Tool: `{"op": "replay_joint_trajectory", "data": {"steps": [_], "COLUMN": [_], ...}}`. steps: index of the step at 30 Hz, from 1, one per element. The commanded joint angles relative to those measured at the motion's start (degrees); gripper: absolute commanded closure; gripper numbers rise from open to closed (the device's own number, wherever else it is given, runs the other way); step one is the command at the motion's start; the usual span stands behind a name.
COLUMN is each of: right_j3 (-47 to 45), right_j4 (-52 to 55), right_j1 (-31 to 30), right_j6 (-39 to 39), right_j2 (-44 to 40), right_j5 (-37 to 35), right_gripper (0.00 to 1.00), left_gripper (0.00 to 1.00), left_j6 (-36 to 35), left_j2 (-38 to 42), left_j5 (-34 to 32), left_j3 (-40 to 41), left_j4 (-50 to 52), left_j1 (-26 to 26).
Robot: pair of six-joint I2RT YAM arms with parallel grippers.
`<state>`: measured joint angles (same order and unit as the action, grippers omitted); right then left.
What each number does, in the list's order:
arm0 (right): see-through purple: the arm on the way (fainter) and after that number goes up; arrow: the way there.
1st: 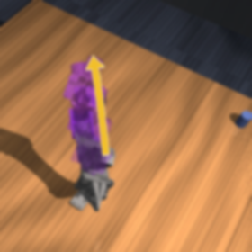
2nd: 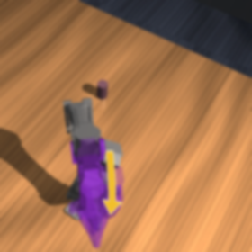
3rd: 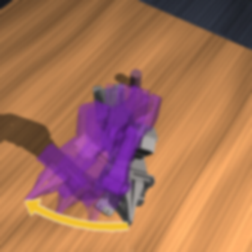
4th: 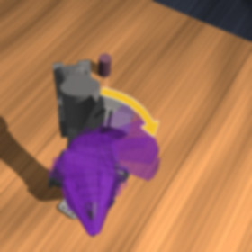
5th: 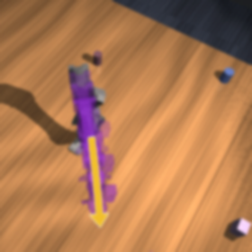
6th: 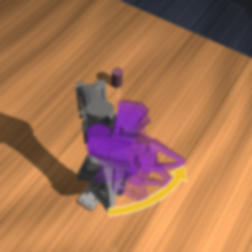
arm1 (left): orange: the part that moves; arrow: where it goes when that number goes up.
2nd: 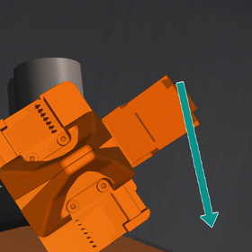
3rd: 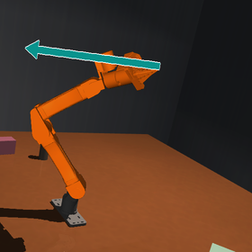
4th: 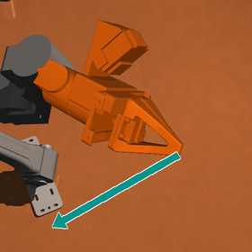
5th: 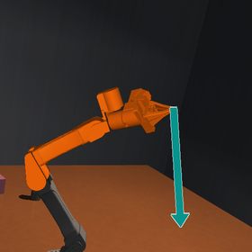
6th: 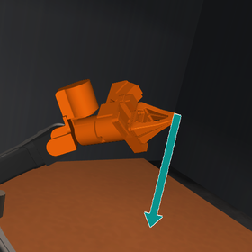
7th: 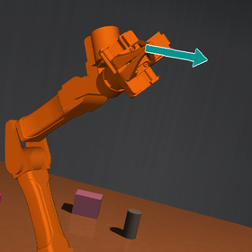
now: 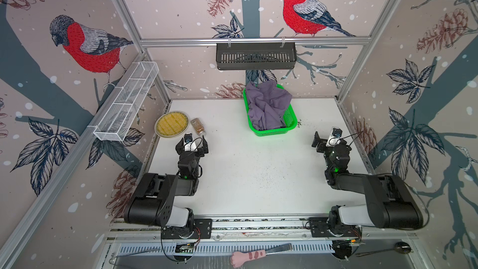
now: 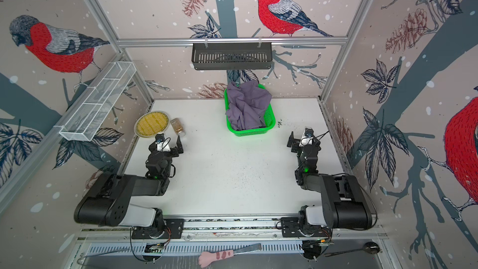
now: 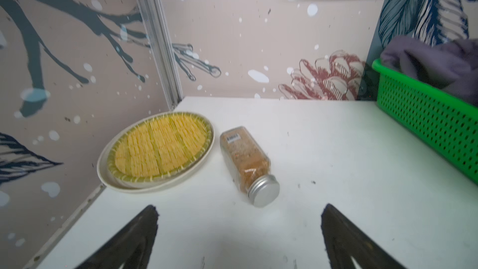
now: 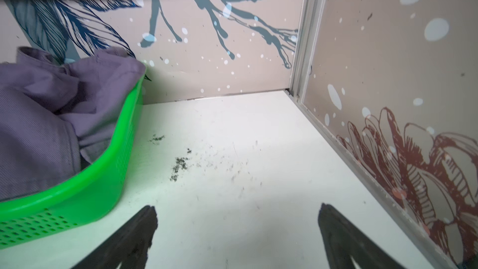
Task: Fold and stack the trousers
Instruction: Pick up the trousers from the basket.
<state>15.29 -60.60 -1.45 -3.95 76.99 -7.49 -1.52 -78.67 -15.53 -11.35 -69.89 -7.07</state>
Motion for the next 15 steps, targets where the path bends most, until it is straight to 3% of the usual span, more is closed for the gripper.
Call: {"op": "replay_joint_trajectory", "data": {"steps": [1, 3, 7, 12, 15], "right_j3": [4.5, 8.8, 17.8, 31.1, 38.3], "right_j4": [11.5, 18.2, 30.4, 46.8, 54.3], "right_j1": [-0.7, -1.4, -3.9, -9.6, -12.7], "right_j6": [1.6, 1.8, 3.1, 9.5, 13.7], "right_j2": [-4.7, -7.4, -7.7, -2.6, 2.4], "right_j5": [2.6, 5.6, 10.7, 21.5, 24.4], "right_gripper": [0.00, 0.01, 0.01, 0.00, 0.00], "left_gripper": [0.02, 0.02, 0.02, 0.02, 0.02], "left_j6": [1.0, 1.9, 9.0, 16.3, 17.4], "left_j2": [7.4, 11.6, 14.8, 12.2, 9.6], "left_j5": [-5.2, 1.1, 7.1, 19.8, 29.0], "left_j3": [-4.7, -8.8, -15.0, -24.9, -28.5], "left_j4": [12.3, 22.2, 33.7, 49.1, 54.4], "left_j1": [-1.9, -2.0, -2.0, -2.1, -2.1]}}
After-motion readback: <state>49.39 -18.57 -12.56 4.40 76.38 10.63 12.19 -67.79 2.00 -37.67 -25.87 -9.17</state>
